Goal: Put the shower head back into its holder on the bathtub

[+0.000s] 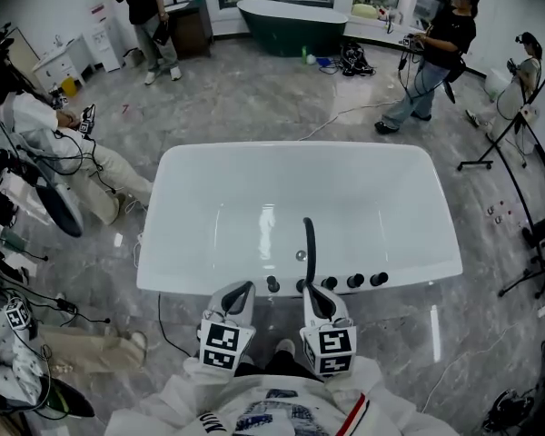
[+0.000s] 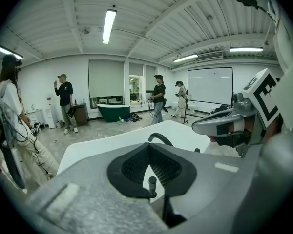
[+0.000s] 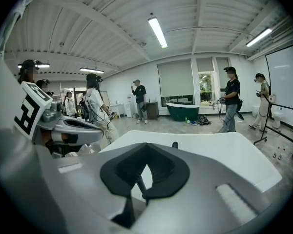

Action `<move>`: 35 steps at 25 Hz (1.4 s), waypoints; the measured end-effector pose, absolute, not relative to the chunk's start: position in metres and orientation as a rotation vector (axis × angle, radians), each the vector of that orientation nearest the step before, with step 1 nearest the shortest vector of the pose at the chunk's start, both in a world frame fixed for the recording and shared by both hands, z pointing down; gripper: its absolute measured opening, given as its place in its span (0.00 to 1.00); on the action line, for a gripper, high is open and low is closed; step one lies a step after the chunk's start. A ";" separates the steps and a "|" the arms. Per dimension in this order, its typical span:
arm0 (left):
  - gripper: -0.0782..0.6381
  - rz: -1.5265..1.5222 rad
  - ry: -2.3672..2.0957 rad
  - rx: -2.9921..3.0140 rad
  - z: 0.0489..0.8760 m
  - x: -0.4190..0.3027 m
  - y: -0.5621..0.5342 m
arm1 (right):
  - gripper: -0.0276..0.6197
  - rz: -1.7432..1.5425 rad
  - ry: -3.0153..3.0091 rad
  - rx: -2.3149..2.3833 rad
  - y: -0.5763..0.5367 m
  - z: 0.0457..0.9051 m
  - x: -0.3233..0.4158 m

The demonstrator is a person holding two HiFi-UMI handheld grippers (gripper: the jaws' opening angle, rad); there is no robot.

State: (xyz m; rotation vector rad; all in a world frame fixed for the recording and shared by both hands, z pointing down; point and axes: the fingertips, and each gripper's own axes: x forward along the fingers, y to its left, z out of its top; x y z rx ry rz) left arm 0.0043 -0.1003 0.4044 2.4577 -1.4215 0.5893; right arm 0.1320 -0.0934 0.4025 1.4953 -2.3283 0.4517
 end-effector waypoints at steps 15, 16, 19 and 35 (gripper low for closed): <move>0.11 0.518 -1.341 2.557 0.389 -0.031 -0.009 | 0.05 0.466 -2.268 1.579 0.005 0.397 0.085; 0.11 0.510 -1.336 2.564 0.387 -0.035 0.000 | 0.05 0.463 -2.263 1.587 0.012 0.396 0.081; 0.11 0.500 -1.313 2.579 0.380 -0.045 0.026 | 0.05 0.466 -2.245 1.609 0.038 0.389 0.068; 0.11 0.479 -1.240 2.600 0.385 -0.089 0.144 | 0.05 0.466 -2.191 1.687 0.156 0.388 0.026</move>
